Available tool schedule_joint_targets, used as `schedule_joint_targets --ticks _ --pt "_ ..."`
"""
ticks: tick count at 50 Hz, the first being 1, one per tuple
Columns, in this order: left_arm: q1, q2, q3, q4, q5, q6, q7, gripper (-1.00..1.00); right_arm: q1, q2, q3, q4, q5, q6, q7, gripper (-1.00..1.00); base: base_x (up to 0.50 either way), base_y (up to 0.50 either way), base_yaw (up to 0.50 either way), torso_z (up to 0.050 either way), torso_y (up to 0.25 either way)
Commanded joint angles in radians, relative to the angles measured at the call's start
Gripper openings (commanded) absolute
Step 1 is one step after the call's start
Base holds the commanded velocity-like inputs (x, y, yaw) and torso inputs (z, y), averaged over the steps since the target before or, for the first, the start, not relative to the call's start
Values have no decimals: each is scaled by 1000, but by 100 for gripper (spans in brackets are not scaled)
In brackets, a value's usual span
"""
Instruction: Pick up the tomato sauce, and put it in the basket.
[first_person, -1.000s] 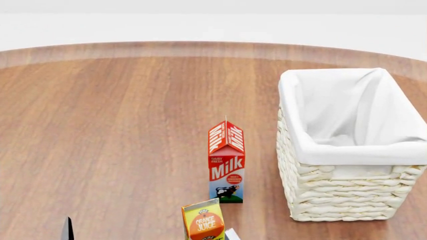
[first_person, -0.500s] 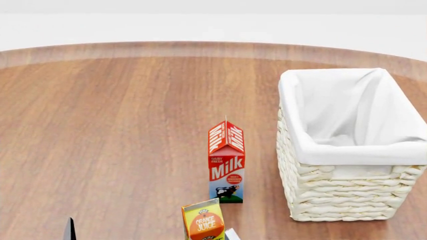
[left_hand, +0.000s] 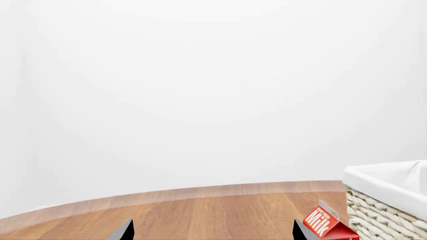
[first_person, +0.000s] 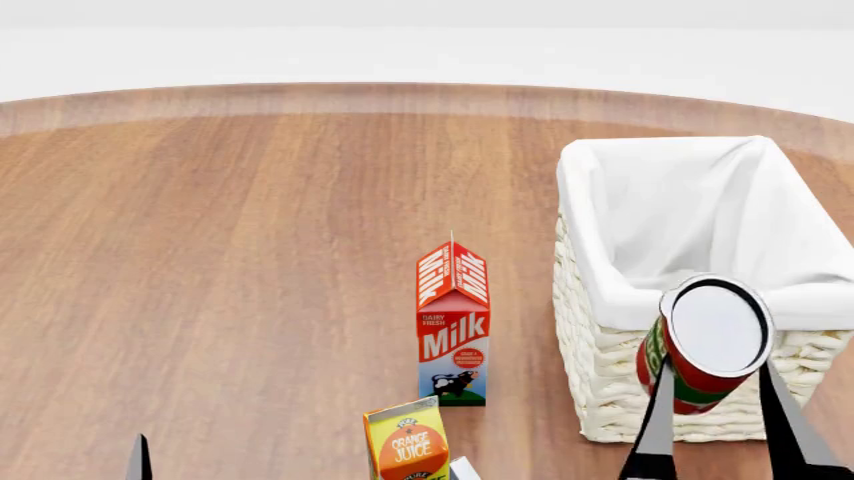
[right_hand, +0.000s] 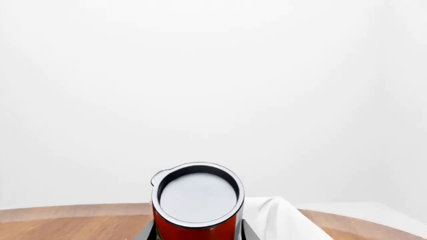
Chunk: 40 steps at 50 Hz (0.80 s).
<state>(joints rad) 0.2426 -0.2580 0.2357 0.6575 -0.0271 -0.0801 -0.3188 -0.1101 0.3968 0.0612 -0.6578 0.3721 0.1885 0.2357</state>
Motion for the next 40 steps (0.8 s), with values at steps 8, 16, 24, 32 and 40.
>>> schedule_joint_targets --ticks 8,16,24,32,40 --pt "-6 -14 9 0 -9 -4 -17 100 395 25 1 86 116 251 57 -100 0 0 0 0 0" --pt "-8 -19 13 -2 -13 -3 -23 100 634 6 -60 315 83 289 46 -100 0 0 0 0 1" --pt "-12 -24 15 -6 -19 -3 -29 100 795 -20 -128 557 2 248 26 -100 0 0 0 0 0" --pt "-16 -29 17 -9 -23 -5 -35 100 994 -58 -188 888 -85 165 1 -100 0 0 0 0 0" --pt "-21 -31 23 -18 -26 -3 -38 100 1151 -111 -186 1265 -102 -21 -65 -100 0 0 0 0 0"
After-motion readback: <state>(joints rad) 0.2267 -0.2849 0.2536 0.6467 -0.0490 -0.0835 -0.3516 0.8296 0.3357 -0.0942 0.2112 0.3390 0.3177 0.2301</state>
